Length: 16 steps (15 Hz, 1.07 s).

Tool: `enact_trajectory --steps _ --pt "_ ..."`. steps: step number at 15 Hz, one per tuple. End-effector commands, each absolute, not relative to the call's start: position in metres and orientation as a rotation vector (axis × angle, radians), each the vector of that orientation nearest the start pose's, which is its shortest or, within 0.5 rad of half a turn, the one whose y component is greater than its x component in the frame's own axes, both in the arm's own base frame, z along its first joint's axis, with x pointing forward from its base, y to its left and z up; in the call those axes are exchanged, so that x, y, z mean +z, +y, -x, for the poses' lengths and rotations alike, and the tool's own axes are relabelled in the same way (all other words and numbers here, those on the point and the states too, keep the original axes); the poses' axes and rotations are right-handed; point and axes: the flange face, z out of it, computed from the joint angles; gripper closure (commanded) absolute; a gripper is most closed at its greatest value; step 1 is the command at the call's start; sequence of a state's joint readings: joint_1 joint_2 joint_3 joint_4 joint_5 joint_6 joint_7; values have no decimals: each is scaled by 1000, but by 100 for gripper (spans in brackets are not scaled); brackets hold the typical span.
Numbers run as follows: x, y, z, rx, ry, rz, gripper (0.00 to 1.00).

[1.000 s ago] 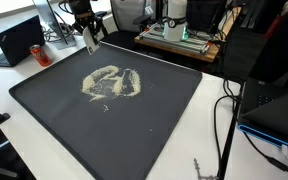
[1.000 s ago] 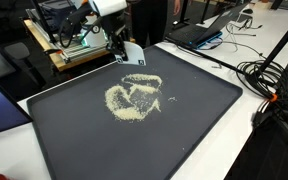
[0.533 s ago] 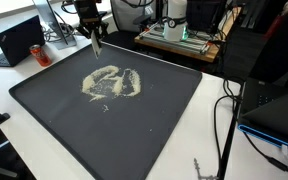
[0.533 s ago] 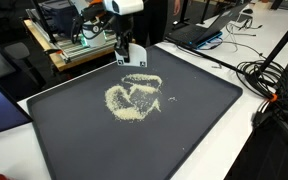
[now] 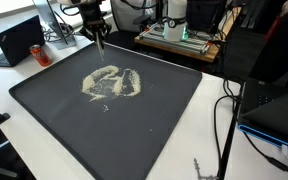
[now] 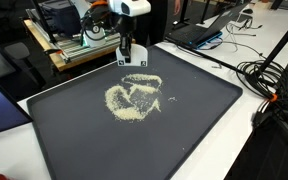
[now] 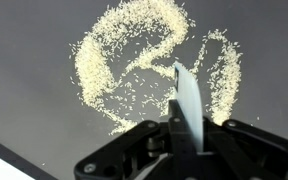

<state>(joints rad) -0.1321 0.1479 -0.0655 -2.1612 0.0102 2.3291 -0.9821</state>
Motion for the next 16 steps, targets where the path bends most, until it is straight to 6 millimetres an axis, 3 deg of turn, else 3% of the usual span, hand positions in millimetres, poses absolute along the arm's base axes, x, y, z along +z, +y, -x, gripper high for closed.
enact_trajectory --steps 1,4,8,16 --pt "325 -109 -565 -21 -1288 2905 99" --pt "318 -110 -589 -34 -1485 2889 99" --pt "299 -123 -620 -91 -1598 2903 99" --pt "256 -164 -655 -170 -1617 2994 99"
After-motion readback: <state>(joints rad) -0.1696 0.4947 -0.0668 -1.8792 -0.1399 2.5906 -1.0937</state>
